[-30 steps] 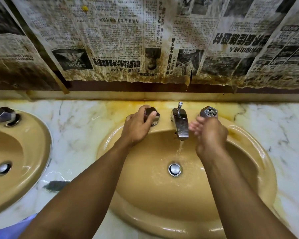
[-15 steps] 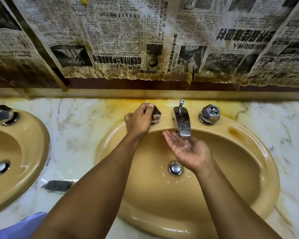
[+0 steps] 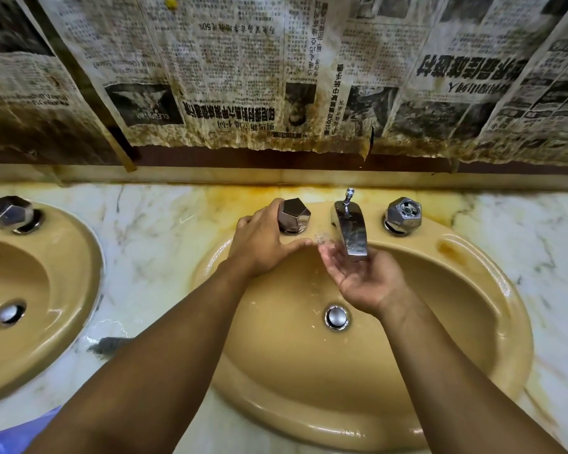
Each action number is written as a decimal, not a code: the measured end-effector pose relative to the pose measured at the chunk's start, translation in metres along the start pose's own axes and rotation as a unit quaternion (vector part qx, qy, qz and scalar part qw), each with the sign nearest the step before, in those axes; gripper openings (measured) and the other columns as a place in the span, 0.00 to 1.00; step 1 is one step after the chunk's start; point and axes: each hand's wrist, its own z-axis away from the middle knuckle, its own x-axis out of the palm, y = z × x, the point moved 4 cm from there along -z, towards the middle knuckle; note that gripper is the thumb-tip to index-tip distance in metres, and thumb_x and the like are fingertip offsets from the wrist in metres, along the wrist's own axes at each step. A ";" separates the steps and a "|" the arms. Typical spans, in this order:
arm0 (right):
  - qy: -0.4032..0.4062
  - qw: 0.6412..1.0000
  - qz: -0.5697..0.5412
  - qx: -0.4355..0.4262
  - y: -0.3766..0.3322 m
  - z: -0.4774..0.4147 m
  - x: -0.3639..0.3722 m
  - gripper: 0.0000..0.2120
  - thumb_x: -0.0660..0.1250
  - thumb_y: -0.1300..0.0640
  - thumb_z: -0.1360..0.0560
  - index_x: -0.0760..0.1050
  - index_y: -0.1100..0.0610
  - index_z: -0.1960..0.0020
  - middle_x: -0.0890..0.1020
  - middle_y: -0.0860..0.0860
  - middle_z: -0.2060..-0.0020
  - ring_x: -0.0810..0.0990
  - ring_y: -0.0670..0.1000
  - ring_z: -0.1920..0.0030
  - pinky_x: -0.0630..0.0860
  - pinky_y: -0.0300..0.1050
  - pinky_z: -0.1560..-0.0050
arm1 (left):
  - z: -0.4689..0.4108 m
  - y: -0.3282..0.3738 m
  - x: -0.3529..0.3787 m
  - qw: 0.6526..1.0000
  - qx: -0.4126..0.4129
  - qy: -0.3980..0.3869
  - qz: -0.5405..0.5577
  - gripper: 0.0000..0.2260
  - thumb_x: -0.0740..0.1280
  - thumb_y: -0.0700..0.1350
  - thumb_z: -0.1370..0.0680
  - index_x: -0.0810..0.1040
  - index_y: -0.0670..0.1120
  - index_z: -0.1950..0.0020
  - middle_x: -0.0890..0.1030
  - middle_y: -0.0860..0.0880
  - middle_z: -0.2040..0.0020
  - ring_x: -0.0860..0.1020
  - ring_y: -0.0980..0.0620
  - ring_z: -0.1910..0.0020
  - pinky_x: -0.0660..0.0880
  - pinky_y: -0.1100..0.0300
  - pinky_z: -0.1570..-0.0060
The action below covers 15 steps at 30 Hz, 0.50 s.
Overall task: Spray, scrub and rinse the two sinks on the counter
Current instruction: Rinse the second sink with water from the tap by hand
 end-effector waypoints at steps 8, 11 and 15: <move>-0.092 0.991 -0.024 0.096 0.014 -0.002 0.011 0.38 0.51 0.42 0.15 0.65 0.79 0.29 0.71 0.78 0.33 0.70 0.75 0.29 0.65 0.62 0.24 | 0.042 -0.029 0.004 0.974 -0.019 -0.022 -0.223 0.44 0.64 0.68 0.22 0.39 0.59 0.17 0.49 0.47 0.16 0.51 0.44 0.18 0.59 0.41 0.27; -0.085 0.991 -0.045 0.093 0.008 -0.006 0.001 0.38 0.53 0.41 0.15 0.63 0.78 0.28 0.71 0.80 0.35 0.69 0.77 0.30 0.65 0.65 0.25 | 0.059 -0.035 0.001 0.973 -0.044 0.002 -0.226 0.41 0.63 0.67 0.20 0.39 0.62 0.17 0.50 0.46 0.17 0.52 0.43 0.19 0.61 0.42 0.29; -0.114 0.988 -0.051 0.091 -0.002 0.000 0.018 0.39 0.53 0.41 0.15 0.64 0.80 0.30 0.71 0.79 0.35 0.70 0.76 0.30 0.67 0.66 0.26 | 0.068 -0.031 0.001 0.967 -0.082 0.025 -0.242 0.41 0.62 0.66 0.20 0.39 0.60 0.16 0.52 0.44 0.18 0.53 0.42 0.20 0.62 0.42 0.31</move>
